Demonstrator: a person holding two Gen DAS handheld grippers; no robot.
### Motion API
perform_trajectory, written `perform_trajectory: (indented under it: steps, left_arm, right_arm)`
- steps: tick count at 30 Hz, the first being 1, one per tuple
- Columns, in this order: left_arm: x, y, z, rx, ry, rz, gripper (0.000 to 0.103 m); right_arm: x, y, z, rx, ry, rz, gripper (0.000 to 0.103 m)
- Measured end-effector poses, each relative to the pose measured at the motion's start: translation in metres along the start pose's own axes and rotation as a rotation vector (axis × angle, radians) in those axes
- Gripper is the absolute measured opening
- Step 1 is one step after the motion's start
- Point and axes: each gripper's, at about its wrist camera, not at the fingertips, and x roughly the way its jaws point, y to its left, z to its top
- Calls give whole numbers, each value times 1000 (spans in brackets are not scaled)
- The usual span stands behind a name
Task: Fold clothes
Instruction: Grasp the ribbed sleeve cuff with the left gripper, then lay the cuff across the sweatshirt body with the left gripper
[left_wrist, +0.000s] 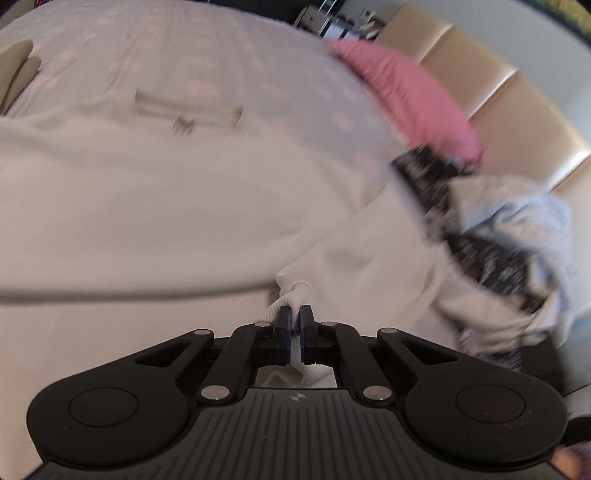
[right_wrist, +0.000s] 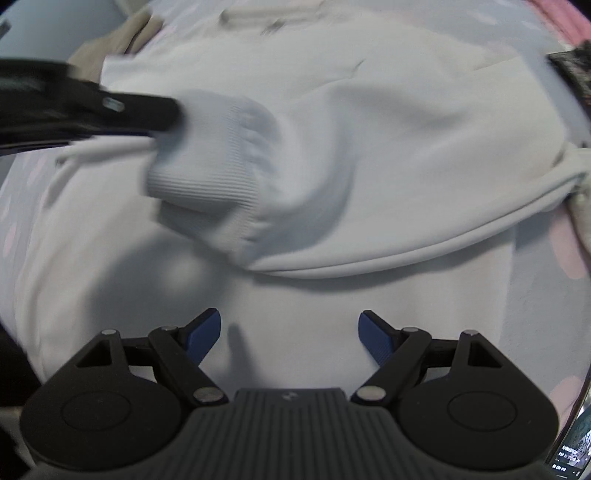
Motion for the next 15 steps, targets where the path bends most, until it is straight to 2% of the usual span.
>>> perform_trajectory:
  steps: [4,10,15]
  left_arm:
    - [-23,3,26,-7,-34,3,2]
    - [-48,24,53,-23,-75,35,2]
    - [-63,9,68,44,-117,20,2]
  right_arm:
    - [-2,-12,7,22,-73,-44,82]
    - [-10,-31,25,5,-48,-97,80]
    - [-25,-49,44,-138,-33,-173,79]
